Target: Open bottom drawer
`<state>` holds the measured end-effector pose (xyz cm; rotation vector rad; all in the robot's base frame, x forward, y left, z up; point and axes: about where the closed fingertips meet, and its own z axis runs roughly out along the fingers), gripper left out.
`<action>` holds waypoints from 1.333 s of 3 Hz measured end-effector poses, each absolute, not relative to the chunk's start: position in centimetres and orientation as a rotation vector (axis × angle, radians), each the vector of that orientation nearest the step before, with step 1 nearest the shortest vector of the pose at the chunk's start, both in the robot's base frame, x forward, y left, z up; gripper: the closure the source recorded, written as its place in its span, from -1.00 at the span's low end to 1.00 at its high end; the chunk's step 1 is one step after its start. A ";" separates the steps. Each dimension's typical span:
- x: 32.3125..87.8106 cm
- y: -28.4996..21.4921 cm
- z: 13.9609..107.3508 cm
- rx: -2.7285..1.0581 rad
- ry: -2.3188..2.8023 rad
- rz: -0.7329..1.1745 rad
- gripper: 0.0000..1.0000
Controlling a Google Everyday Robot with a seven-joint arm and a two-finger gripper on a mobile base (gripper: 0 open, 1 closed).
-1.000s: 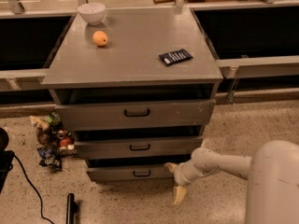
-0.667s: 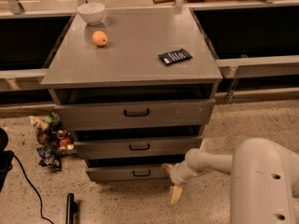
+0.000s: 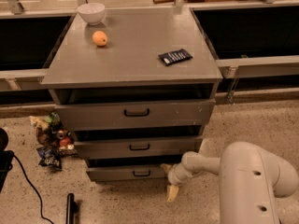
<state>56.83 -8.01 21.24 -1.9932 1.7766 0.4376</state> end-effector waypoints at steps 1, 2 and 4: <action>57.6 -8.6 20.3 -1.931 1.798 0.407 -1.00; 58.3 -9.2 19.7 -1.880 1.812 0.397 -1.00; 60.4 -10.1 20.8 -1.799 1.732 0.366 -1.00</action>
Offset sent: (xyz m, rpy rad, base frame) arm 0.0269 -0.0246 -0.0206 0.0567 -0.0619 -0.1387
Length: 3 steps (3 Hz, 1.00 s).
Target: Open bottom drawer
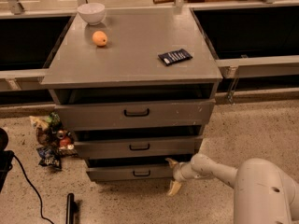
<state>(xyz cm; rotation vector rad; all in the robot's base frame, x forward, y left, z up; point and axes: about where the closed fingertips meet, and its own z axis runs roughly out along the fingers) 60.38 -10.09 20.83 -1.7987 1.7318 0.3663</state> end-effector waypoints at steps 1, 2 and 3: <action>61.5 -9.7 20.7 -1.791 1.700 0.375 -1.00; 62.5 -8.9 19.8 -1.798 1.693 0.390 -1.00; 63.0 -7.9 18.8 -1.807 1.689 0.417 -1.00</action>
Offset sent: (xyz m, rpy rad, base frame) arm 0.0380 0.0192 -0.0187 0.0303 -0.0059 0.0335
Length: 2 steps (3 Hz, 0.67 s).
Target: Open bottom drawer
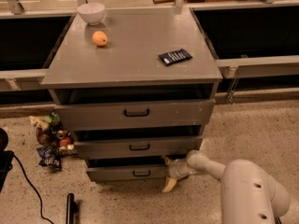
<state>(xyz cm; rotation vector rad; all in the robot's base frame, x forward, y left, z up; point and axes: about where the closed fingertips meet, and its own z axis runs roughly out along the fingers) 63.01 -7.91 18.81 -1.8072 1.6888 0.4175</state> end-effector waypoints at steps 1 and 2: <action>63.0 -6.9 17.9 -1.818 1.684 0.453 -1.00; 63.0 -6.8 18.0 -1.819 1.683 0.453 -0.62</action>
Offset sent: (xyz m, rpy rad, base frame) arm -0.0223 0.0290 -0.0078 0.0154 0.0468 0.0717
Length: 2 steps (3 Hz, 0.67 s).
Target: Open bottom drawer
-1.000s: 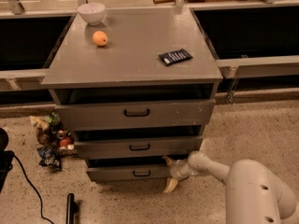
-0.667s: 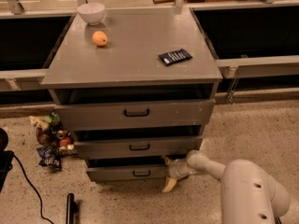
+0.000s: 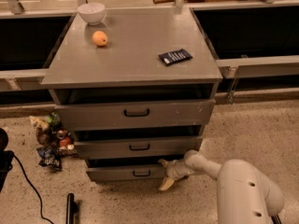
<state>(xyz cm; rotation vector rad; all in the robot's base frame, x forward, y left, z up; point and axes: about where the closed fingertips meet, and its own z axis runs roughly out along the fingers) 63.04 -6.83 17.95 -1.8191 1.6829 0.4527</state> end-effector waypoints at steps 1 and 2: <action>60.9 -5.7 18.7 -1.851 1.655 0.487 -0.15; 58.1 -4.4 19.9 -1.883 1.605 0.544 0.31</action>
Offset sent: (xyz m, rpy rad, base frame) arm -0.0806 0.0344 0.0354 0.0569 0.0413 0.1535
